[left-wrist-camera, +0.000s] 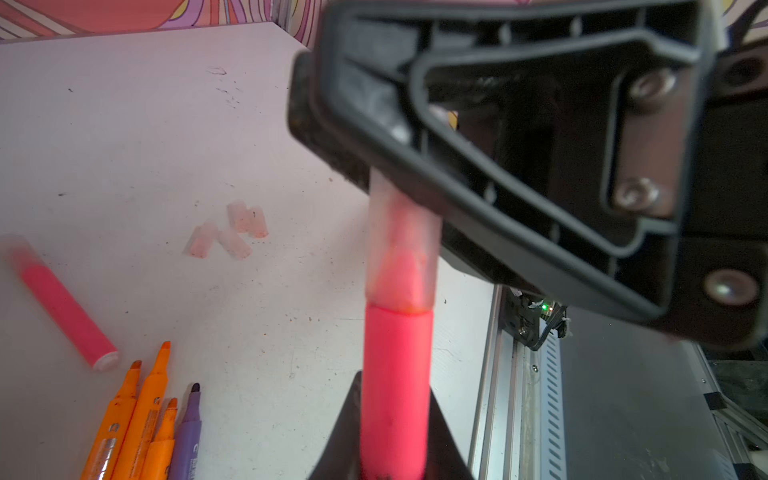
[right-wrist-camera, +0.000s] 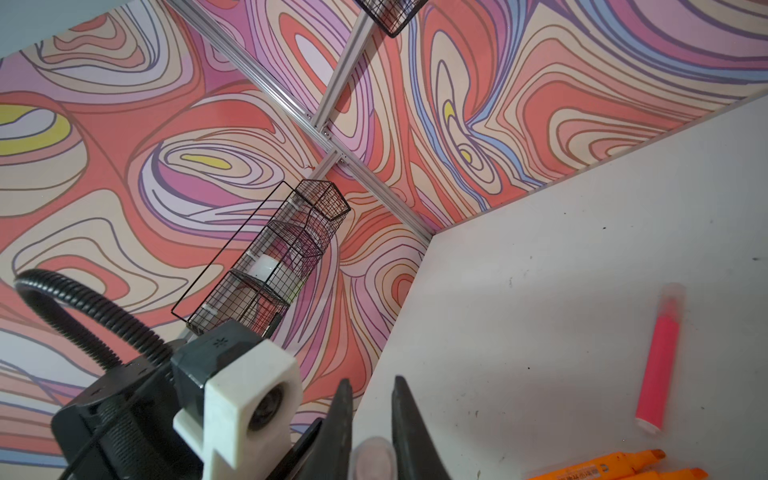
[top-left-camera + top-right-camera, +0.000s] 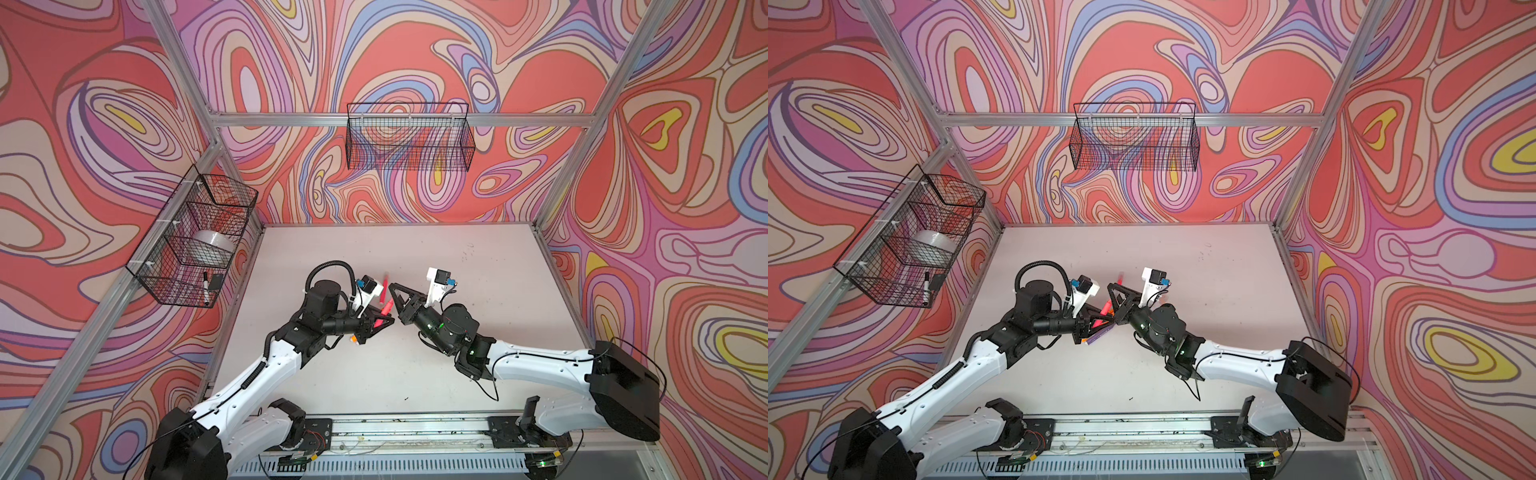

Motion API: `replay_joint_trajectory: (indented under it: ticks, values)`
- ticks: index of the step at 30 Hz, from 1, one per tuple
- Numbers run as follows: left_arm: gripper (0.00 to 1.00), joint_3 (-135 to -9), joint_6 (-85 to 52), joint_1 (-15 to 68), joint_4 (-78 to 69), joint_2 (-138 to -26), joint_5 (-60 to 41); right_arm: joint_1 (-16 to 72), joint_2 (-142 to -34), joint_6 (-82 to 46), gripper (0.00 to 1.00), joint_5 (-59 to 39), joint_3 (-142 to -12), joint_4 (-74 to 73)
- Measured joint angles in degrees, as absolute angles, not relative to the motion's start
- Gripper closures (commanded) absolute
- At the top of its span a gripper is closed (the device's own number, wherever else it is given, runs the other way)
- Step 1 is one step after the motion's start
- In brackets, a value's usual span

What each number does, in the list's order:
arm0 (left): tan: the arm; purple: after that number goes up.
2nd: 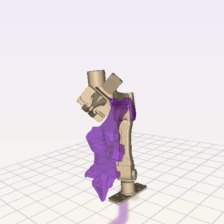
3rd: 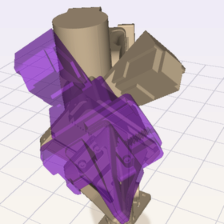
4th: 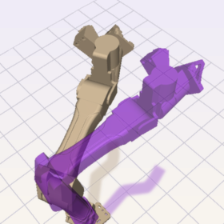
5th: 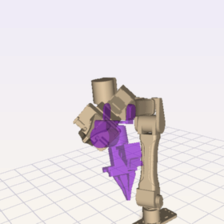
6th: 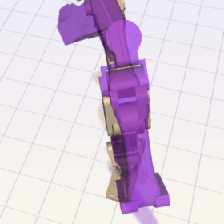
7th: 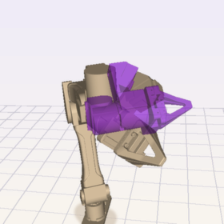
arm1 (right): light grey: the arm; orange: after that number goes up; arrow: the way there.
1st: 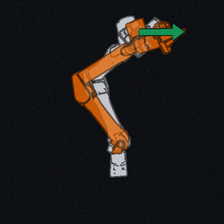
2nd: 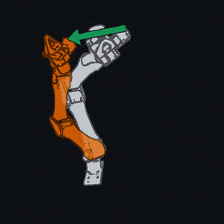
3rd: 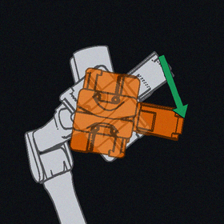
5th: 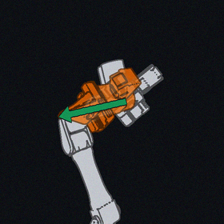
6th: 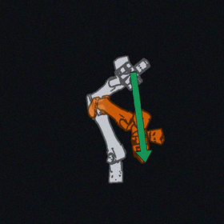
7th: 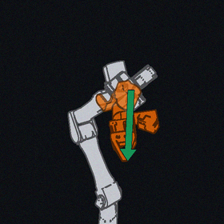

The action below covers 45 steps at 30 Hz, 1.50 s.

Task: Insert the pens into the pen caps
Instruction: 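Press the cap down onto the marker with the right gripper, then open the right gripper and pull it away from the capped marker, then lower the capped marker toward the table with the left gripper while the right gripper withdraws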

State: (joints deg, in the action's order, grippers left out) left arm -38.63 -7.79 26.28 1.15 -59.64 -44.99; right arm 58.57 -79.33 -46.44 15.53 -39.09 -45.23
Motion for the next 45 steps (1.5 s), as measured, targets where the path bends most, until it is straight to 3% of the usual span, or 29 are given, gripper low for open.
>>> replay_joint_trajectory:
  ticks: [10, 15, 19, 23, 35, 45]
  values:
    - [1.0, -38.63, -8.75, 25.87, 0.49, -57.19, -46.09, 59.37, -77.17, -45.23, 0.98, 15.94, -39.79, -43.2]
    - [1.0, -38.11, -8.56, 25.87, -2.63, -56.53, -46.13, 60.14, -75.05, -43.46, 0.74, 18.13, -41.87, -37.98]
    - [1.0, -37.56, -12.78, 20.12, -13.41, -57.6, -32.88, 65.39, -71.96, -40.38, 0.44, 16.25, -40.99, -27.27]
    - [1.0, -35.66, -15.49, 19.53, -19.66, -59.99, -26.76, 66.3, -68.77, -36.95, 0.27, 17.45, -40.86, -20.56]
    - [1.0, -37.08, -21.8, 19.55, -16.32, -77.87, -15.25, 63.13, -55.07, -35.73, 0.17, 33.23, -40.27, -1.85]
    - [1.0, -51.31, -22.52, 19.55, -5.28, -92.64, -10.11, 39.0, -56.36, -36.07, 0.14, 32.56, -40.4, 11.84]
